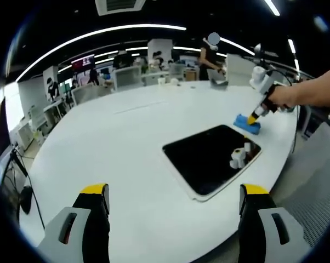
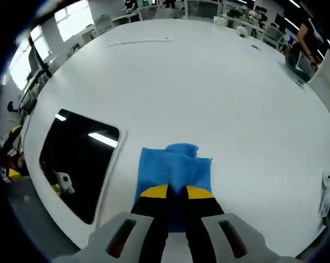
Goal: Wipe the mirror surface with the cleaning cloth until all visible marks leave the cleaned area.
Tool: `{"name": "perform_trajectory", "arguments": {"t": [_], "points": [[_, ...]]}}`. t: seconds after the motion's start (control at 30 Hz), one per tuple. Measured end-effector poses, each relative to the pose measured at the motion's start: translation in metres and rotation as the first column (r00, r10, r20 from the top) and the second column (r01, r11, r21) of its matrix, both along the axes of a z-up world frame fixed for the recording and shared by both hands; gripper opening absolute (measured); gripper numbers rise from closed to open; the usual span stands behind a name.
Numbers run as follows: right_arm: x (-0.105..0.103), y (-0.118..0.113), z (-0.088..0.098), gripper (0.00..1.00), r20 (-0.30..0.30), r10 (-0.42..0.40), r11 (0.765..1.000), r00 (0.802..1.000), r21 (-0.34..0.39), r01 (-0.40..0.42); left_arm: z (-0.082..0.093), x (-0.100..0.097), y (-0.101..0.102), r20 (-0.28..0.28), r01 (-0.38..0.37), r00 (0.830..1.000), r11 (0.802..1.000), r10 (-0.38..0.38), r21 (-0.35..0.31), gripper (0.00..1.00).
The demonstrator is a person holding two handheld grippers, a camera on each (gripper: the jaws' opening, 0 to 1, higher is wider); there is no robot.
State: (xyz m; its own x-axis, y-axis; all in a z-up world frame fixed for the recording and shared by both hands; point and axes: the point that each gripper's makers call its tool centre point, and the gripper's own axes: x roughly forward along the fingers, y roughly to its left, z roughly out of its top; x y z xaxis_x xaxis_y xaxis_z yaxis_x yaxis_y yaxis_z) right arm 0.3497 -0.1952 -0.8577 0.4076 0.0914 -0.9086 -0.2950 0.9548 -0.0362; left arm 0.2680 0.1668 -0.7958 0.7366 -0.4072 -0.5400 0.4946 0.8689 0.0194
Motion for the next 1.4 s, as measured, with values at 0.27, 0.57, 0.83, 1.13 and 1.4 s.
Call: {"name": "perform_trajectory", "arguments": {"t": [0.27,0.57,0.83,1.13,1.4], "points": [[0.002,-0.006,0.0,0.12,0.074,-0.002,1.0,0.997,0.025,0.0,0.0,0.0,0.001,-0.002,-0.007,1.0,1.0,0.007,-0.003,0.99],[0.006,0.031,0.061,0.41,0.282,0.097,0.97,0.955,0.189,-0.154,0.006,0.001,0.004,0.017,-0.032,0.999,0.999,0.033,-0.036,0.99],[-0.026,0.052,0.105,1.0,0.483,0.174,0.922,0.858,0.227,-0.314,0.004,0.001,-0.002,0.015,-0.004,1.0,0.999,0.004,-0.037,0.99],[-0.068,0.049,0.088,1.0,0.526,0.154,0.933,0.836,0.201,-0.298,0.006,-0.001,-0.005,0.023,0.021,1.0,0.999,-0.02,-0.039,0.99],[-0.079,0.041,0.09,1.0,0.541,0.154,0.957,0.827,0.125,-0.26,0.015,0.001,-0.008,0.062,0.033,0.998,0.998,-0.03,-0.053,0.99]]}}
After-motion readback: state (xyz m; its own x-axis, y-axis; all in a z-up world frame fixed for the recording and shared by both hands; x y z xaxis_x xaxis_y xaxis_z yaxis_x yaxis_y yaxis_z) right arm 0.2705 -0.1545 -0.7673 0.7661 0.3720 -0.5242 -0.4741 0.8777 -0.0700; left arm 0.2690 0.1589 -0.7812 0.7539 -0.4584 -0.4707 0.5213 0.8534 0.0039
